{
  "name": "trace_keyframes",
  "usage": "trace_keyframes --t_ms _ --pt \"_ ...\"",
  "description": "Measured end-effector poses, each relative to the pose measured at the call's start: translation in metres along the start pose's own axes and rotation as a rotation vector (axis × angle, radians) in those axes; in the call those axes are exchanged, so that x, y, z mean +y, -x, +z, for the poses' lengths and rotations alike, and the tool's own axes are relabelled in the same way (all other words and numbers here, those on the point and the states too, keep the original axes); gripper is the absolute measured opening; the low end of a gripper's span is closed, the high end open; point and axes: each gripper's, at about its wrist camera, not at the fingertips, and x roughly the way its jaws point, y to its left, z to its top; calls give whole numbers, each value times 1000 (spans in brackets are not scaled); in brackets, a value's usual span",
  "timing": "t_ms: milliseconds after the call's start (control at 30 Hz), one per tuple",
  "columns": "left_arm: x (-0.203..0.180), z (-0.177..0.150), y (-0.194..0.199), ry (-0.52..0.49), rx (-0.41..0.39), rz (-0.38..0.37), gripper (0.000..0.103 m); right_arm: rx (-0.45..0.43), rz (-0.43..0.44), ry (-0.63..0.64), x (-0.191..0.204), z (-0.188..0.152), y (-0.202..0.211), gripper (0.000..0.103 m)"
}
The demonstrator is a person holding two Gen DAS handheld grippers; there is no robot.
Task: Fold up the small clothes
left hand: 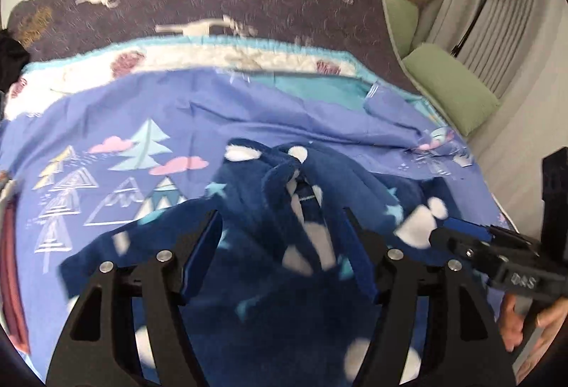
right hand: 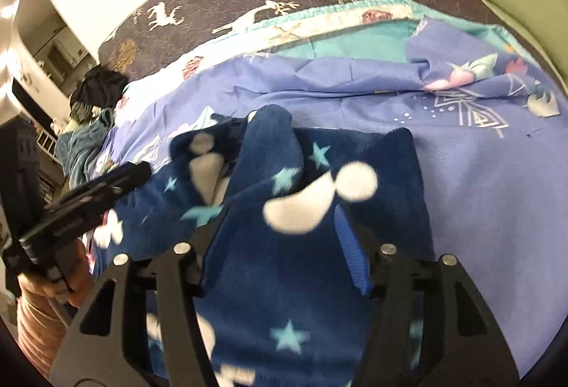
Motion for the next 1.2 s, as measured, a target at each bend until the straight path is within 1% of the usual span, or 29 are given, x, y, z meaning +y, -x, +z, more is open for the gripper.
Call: trace_keyframes --t_ms 67,100,133,167,233,300,367,400,433,467,500,533,567,633,667,700,767,833,867,900,933,967,1000,1033,1067,1100,1133,1167,1200 --pt "-1 3 -22 11 37 8 68 8 10 -31 -6 7 -11 64" --pt "-1 3 -29 13 52 8 48 12 20 -50 -10 10 -17 65" --pt "1 3 -35 14 69 7 22 15 31 -66 -12 13 -22 66" --pt "3 3 -40 24 97 2 6 17 41 -80 -14 14 -27 68" --pt "10 2 -31 47 65 5 6 17 52 -89 -14 17 -32 68" --pt "18 -4 -7 40 11 2 6 13 53 -79 -12 17 -34 68" --pt "33 -18 16 66 -17 -25 6 3 55 -59 -8 17 -33 68" --pt "42 -29 23 81 -13 -36 7 -4 67 -53 -7 17 -32 68" --pt "51 -40 23 91 9 -33 8 -8 73 -54 -7 17 -32 68" --pt "57 -49 20 94 32 -24 10 -10 78 -60 -8 16 -33 68" --pt "63 -58 14 100 55 -16 14 -9 77 -68 -8 16 -34 68" --pt "67 -65 10 112 64 -21 14 -2 75 -80 -8 15 -37 68" --pt "69 -69 9 125 51 -27 17 5 73 -85 -7 13 -39 68" --pt "66 -66 11 134 36 1 24 14 42 -63 -2 9 -43 68" --pt "63 -61 13 126 28 32 30 14 27 -50 -1 9 -44 64" --pt "59 -57 16 106 12 74 32 11 -2 -20 2 9 -44 59" --pt "51 -46 28 40 -43 168 33 1 -33 10 6 9 -41 42" --pt "47 -38 42 15 -106 247 34 -39 -56 36 8 10 -32 38" --pt "46 -35 48 16 -135 262 34 -68 -67 53 11 10 -27 34" --pt "44 -32 54 23 -165 245 34 -91 -69 70 14 11 -24 31" --pt "41 -29 54 27 -167 185 34 -114 -44 89 18 11 -20 27" --pt "37 -29 50 21 -145 112 28 -119 -16 93 21 11 -20 25" --pt "33 -29 42 9 -114 60 21 -109 30 95 25 10 -22 24" --pt "29 -29 32 -7 -78 41 20 -85 46 91 26 10 -27 23" --pt "25 -31 12 -37 -20 62 20 -42 35 84 27 8 -37 23" --pt "25 -36 -9 -63 31 116 19 15 -5 79 27 5 -51 23" --pt "27 -42 -30 -87 81 167 19 83 -73 76 23 -3 -70 20" --pt "28 -47 -38 -98 56 161 18 69 -81 87 21 -8 -75 19" --pt "27 -46 -36 -98 46 163 18 37 -98 134 25 -12 -73 19"
